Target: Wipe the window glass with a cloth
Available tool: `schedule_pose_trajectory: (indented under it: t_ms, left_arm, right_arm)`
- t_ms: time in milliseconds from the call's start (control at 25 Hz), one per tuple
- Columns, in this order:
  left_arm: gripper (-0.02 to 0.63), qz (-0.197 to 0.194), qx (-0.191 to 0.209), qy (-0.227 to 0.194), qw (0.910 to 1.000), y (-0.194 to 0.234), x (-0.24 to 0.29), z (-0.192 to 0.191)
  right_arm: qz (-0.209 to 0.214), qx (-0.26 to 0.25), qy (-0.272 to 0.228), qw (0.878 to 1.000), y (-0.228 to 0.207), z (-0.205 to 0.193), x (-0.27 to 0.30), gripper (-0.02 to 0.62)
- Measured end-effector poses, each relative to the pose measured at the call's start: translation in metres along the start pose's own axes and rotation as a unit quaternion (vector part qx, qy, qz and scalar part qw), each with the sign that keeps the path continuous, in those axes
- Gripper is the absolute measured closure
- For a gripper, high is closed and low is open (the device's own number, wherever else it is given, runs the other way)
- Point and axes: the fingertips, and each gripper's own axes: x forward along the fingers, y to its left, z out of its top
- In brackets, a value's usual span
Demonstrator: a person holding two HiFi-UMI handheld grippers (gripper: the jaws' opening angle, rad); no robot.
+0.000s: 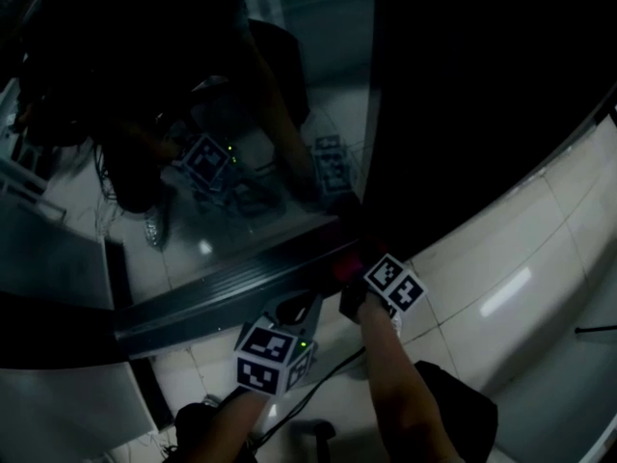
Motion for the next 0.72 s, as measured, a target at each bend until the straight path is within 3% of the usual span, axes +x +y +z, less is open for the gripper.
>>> schedule_pose_trajectory:
  t_ms: [200, 720]
  left_arm:
    - [0.604, 0.005, 0.004, 0.010, 0.9999, 0.006, 0.001, -0.002]
    - [0.604, 0.018, 0.015, -0.023, 0.9995, -0.009, -0.010, -0.002]
  right_arm:
    - [0.040, 0.011, 0.010, 0.999, 0.014, -0.002, -0.002, 0.522]
    - [0.118, 0.008, -0.016, 0.993, 0.052, 0.019, -0.041, 0.522]
